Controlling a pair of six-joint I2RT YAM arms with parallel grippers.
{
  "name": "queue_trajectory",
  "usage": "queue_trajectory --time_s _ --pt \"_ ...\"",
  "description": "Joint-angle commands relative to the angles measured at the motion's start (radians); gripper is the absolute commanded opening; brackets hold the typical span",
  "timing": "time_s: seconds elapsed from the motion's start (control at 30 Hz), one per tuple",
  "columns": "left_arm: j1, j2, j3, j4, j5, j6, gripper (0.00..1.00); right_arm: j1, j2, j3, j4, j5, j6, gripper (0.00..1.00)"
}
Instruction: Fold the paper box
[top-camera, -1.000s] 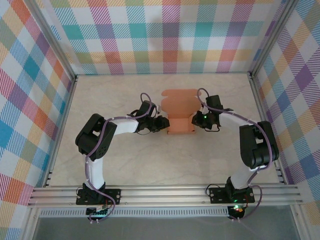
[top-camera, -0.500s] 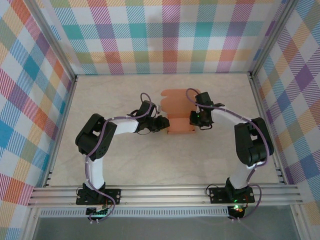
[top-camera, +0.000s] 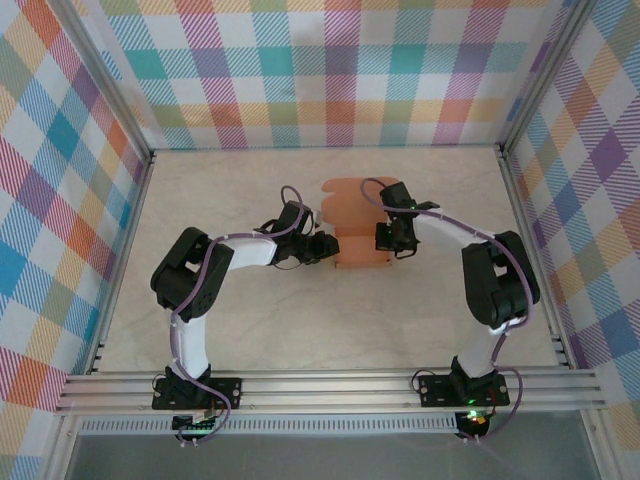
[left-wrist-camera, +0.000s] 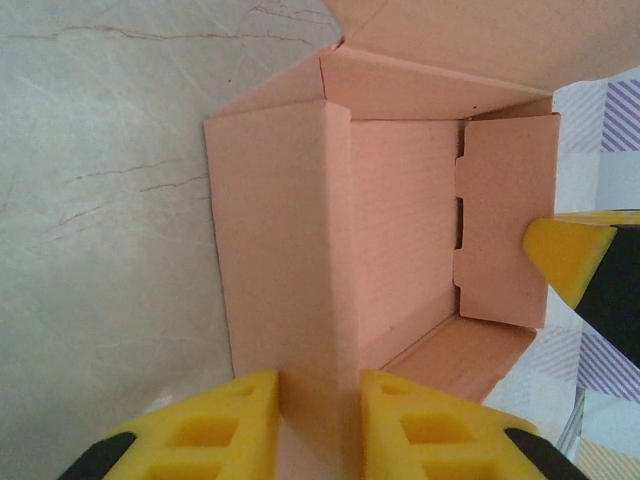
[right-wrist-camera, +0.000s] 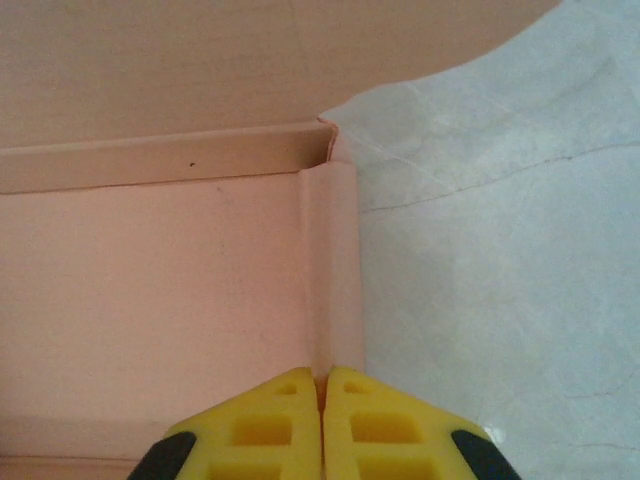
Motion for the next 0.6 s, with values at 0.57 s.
queue_trajectory --time_s 0.57 --pt "-0.014 0.0 -0.007 0.015 0.025 0.016 0.25 0.05 0.131 0.045 -0.137 0.101 0.0 0.09"
